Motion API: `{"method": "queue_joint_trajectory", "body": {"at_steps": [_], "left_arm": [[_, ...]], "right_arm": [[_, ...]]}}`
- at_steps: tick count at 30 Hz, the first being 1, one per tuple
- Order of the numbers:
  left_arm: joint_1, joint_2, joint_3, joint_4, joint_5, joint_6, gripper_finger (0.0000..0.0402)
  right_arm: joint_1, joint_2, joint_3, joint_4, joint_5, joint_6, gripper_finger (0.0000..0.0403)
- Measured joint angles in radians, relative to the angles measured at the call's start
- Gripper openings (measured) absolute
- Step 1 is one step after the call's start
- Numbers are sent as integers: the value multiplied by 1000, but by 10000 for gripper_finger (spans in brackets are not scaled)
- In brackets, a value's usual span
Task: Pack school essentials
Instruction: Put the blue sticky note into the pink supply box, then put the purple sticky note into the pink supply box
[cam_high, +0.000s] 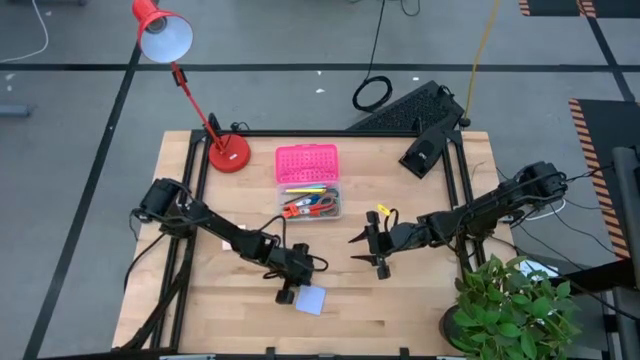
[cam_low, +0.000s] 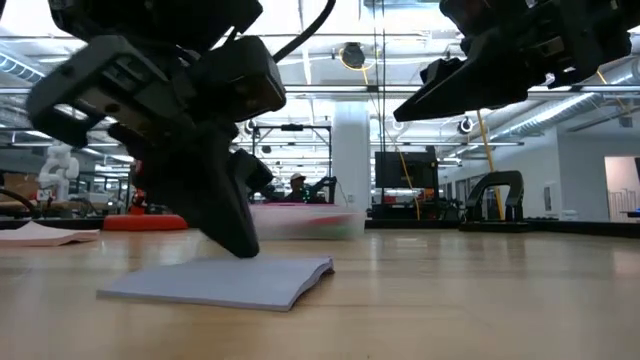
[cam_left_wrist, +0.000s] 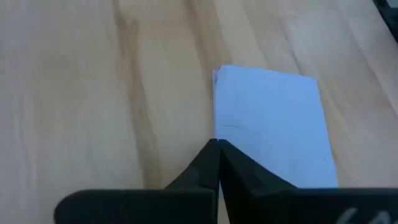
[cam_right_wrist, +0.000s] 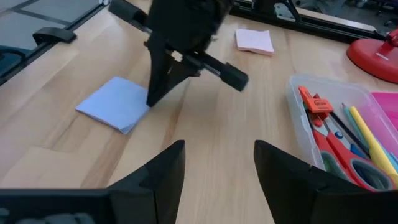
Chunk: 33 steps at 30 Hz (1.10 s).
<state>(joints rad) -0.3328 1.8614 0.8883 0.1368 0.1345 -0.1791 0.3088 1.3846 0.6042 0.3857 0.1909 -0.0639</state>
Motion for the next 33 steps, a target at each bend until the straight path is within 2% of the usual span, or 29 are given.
{"method": "queue_joint_trajectory", "body": {"at_steps": [8, 14, 17, 22, 25, 29, 33], "left_arm": [[9, -81, -1, -8, -29, 8, 6], [7, -135, 0, -93, -17, -93, 15], [3, -125, 0, -146, 5, -145, 54], [-13, -113, -1, -161, -3, -170, 156], [-18, -114, 0, -154, -2, -182, 204], [-8, -107, 0, -159, -3, -205, 236], [-1, -73, -4, -145, 13, -220, 238]], "right_arm": [[0, 0, -1, 2, -1, 0, 185], [0, 0, -1, 7, -3, 0, 185], [0, 0, -1, 7, -3, 0, 185], [0, 0, -1, 7, -4, 0, 185], [0, 0, -1, 7, -4, 0, 185], [0, 0, -1, 6, -4, 0, 185], [0, 0, -1, 6, -4, 0, 185]]}}
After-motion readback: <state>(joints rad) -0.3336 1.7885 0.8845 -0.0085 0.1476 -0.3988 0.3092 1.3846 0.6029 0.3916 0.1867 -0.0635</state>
